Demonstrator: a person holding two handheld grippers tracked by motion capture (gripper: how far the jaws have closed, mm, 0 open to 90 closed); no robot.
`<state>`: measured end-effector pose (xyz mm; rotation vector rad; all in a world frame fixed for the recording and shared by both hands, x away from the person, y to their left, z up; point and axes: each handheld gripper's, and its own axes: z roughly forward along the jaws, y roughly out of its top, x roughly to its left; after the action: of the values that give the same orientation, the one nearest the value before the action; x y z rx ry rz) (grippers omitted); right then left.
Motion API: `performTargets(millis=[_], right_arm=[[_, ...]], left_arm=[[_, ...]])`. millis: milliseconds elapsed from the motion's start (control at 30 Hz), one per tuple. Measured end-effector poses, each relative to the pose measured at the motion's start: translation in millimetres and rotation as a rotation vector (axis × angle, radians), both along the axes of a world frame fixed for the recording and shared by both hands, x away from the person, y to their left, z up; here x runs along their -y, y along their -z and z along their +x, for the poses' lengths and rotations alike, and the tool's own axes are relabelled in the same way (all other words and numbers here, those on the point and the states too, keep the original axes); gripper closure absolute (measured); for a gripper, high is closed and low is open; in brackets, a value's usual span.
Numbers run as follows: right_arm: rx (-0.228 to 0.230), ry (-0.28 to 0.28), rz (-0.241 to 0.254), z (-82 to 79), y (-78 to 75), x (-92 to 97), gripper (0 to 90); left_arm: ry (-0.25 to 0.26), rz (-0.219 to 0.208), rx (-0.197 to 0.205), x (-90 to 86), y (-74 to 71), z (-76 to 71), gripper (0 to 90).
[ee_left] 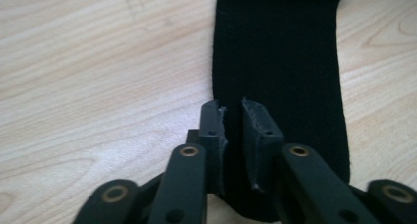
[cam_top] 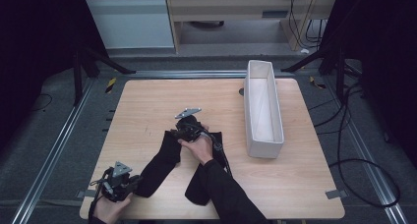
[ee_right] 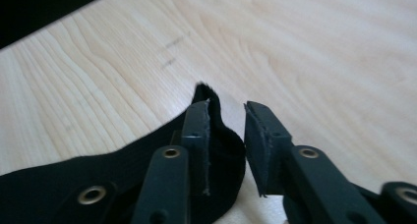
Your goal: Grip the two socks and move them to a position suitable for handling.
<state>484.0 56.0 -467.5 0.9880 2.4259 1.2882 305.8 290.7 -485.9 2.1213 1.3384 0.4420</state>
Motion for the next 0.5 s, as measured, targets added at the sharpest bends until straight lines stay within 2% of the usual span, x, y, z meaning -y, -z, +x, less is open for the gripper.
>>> performTargets(millis=[67,200,300,333,500], right_arm=[[0.026,-0.001,0.016,-2.2,-10.0,7.1,66.4],[0.074,0.008,0.009,-8.6,-29.1,24.4,61.8],[0.093,0.02,-0.004,-14.4,-38.7,41.4,58.6],[0.097,0.03,-0.009,-16.4,-40.1,46.7,57.9],[0.105,0.058,-0.038,-24.7,-39.8,71.6,55.8]], left_arm=[[-0.017,0.024,0.058,-2.9,-4.1,-0.7,73.0],[-0.036,-0.017,0.096,-1.0,-11.3,-5.5,67.4],[-0.029,-0.035,0.125,2.6,-15.2,-8.0,64.7],[-0.015,-0.049,0.137,9.1,-18.4,-10.8,63.5],[0.053,-0.076,0.124,35.1,-20.6,-14.9,58.6]])
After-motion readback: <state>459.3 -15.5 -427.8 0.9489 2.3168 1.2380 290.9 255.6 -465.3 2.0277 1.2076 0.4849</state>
